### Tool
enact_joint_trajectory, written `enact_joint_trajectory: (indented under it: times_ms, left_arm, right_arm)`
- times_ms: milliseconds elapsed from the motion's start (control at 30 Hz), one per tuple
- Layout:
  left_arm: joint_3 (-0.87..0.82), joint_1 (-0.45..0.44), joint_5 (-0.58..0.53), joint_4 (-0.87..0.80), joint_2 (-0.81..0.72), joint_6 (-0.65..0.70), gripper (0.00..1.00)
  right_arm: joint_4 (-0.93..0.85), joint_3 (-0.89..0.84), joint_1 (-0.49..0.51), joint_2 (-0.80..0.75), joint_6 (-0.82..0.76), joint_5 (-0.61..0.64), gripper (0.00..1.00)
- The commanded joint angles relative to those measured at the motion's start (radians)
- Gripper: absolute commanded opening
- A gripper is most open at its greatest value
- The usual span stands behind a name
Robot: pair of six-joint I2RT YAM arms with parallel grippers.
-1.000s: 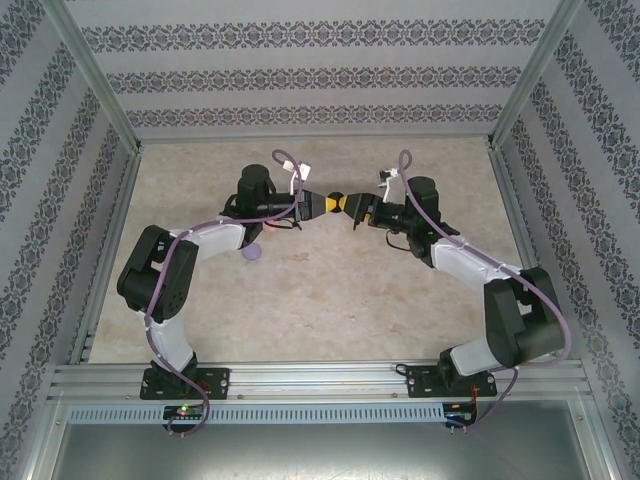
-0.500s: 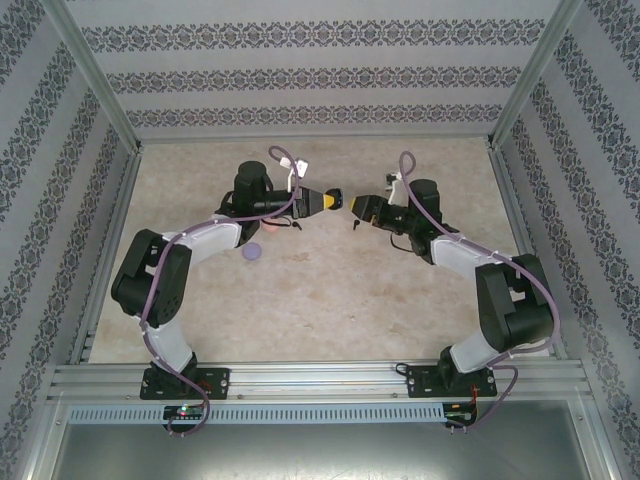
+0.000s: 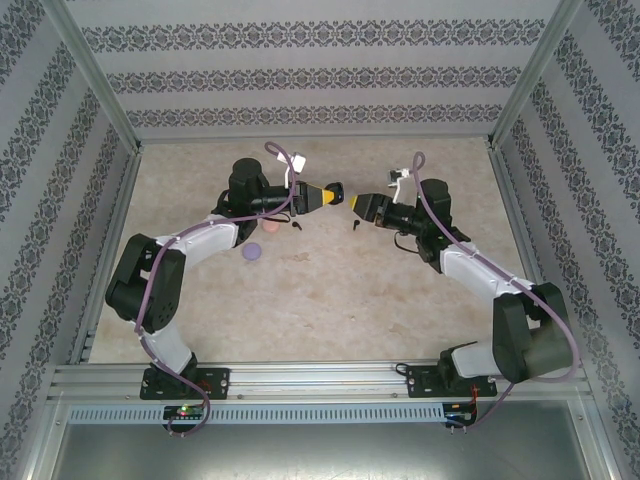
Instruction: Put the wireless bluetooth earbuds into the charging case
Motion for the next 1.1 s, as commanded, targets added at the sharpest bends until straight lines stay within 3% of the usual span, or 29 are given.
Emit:
enact_joint_trajectory:
  times_ms: [0, 1067]
  left_arm:
    - [0.004, 0.004, 0.039, 0.077, 0.017, -0.027, 0.00]
    - [0.001, 0.004, 0.055, 0.133, 0.029, -0.063, 0.00]
  right_arm:
    - [-0.004, 0.039, 0.013, 0.002, -0.033, -0.026, 0.48]
    - [-0.009, 0.118, 0.046, 0.096, -0.025, -0.023, 0.35]
